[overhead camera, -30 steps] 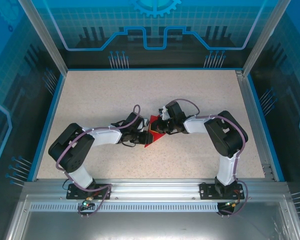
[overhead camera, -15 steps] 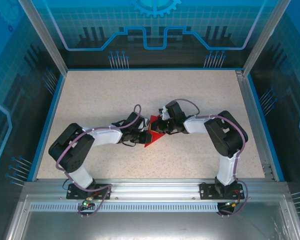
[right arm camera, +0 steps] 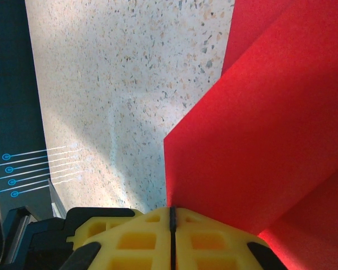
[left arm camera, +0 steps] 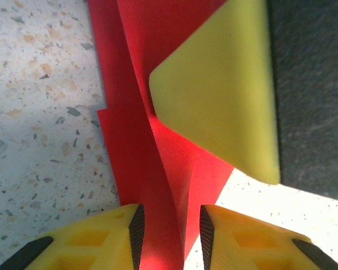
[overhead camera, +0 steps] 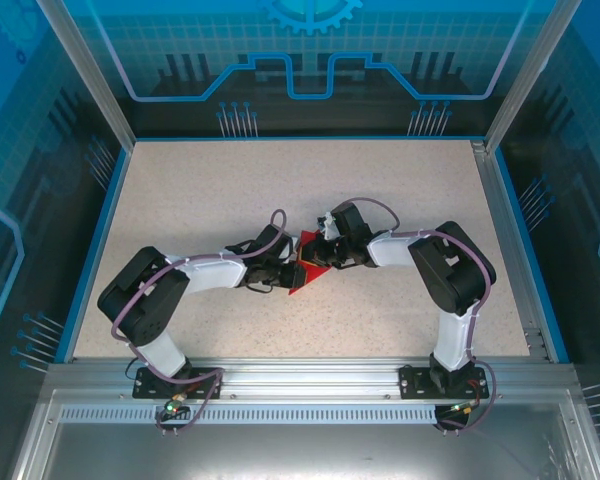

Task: Fold a paper plane with a square sheet of paper (pick it up from the middle)
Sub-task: Fourth fold the wing at the center of the table.

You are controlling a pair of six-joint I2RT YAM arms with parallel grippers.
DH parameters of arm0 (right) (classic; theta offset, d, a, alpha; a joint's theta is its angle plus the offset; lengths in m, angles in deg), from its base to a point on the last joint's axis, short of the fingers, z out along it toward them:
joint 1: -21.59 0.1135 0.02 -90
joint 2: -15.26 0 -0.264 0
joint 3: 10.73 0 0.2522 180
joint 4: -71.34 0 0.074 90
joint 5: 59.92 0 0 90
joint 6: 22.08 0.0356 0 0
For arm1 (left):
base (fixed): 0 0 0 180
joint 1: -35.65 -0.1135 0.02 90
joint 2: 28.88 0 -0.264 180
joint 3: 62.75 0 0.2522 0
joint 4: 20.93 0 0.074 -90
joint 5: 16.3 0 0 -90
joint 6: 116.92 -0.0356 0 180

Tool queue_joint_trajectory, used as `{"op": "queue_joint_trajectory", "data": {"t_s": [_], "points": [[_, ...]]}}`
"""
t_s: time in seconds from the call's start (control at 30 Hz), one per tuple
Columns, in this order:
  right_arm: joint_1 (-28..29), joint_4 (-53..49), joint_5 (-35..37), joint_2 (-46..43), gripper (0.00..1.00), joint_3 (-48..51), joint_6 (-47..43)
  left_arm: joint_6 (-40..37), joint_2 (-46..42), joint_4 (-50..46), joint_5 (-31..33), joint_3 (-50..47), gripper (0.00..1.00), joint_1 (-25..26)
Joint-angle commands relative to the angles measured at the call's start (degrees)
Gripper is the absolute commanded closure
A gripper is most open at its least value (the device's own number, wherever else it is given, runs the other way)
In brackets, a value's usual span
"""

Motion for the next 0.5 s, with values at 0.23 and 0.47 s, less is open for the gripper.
{"op": "queue_joint_trajectory", "data": {"t_s": [0.23, 0.47], "points": [[-0.7, -0.3, -0.6, -0.6, 0.92, -1.2, 0.2, -2.3, 2.3, -2.2, 3.3, 2.8, 0.67, 1.2], [-0.7, -0.4, -0.4, -0.6, 0.92, -1.1, 0.1, -2.8, 2.4, -3.2, 4.6, 3.1, 0.71, 1.6]]}}
